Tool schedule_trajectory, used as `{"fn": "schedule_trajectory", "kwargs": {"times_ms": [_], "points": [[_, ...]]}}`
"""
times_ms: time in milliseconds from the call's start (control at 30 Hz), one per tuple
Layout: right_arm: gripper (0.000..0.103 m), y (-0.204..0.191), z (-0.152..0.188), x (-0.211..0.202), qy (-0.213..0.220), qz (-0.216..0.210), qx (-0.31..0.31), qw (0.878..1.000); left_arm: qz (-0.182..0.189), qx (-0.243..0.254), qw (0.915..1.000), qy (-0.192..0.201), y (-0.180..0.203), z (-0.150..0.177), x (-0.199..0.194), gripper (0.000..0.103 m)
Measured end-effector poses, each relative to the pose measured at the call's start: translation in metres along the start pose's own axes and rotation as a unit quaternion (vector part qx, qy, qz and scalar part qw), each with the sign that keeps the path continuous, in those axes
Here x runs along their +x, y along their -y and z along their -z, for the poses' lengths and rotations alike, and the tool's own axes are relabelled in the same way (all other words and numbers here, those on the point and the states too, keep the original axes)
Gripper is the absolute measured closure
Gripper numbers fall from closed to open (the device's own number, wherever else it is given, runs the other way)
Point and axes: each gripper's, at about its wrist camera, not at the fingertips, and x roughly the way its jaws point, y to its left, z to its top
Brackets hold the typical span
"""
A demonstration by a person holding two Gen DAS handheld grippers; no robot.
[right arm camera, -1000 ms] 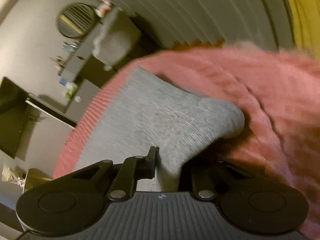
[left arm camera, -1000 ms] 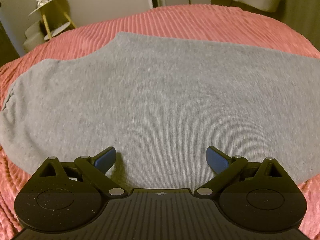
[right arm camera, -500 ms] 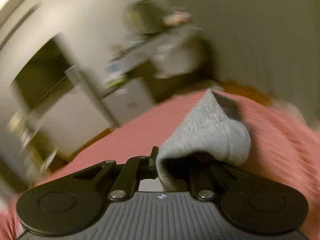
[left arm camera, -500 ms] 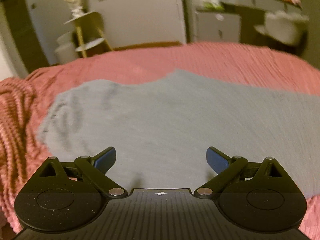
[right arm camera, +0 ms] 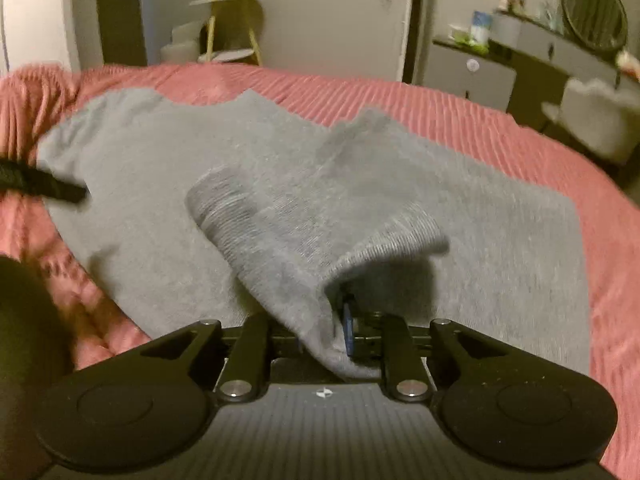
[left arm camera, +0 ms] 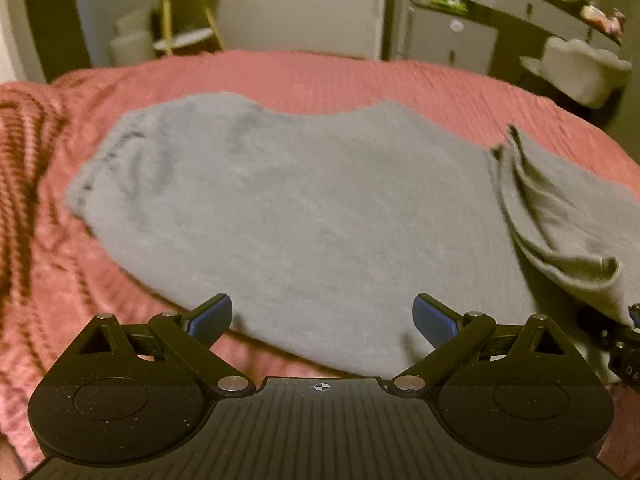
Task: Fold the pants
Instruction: 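Fold the held hem toward the waistband with the right tool and release, then grasp the folded pants fabric again with the right tool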
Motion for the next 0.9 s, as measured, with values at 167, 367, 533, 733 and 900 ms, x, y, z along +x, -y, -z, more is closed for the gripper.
{"fn": "schedule_trajectory", "kwargs": {"times_ms": [167, 367, 533, 733, 900], "points": [[0.044, 0.017, -0.003, -0.019, 0.017, -0.1, 0.087, 0.991, 0.028, 0.014, 0.9995, 0.002, 0.006, 0.003, 0.003, 0.003], [0.022, 0.064, -0.013, -0.048, 0.124, -0.11, 0.233, 0.958, 0.032, -0.019, 0.9989, -0.03, 0.0, 0.003, 0.014, 0.003], [0.02, 0.097, -0.008, -0.02, 0.093, -0.042, 0.348, 0.932, 0.018, -0.021, 0.9983, -0.05, 0.001, 0.003, 0.02, 0.003], [0.02, 0.086, -0.012, -0.001, 0.075, -0.077, 0.343, 0.933, -0.002, -0.009, 0.9979, -0.065, 0.008, 0.002, 0.027, 0.003], [0.042, 0.064, -0.009, 0.012, 0.057, -0.068, 0.316, 0.945, -0.009, 0.0, 0.9974, -0.071, 0.011, 0.002, 0.029, 0.003]]}}
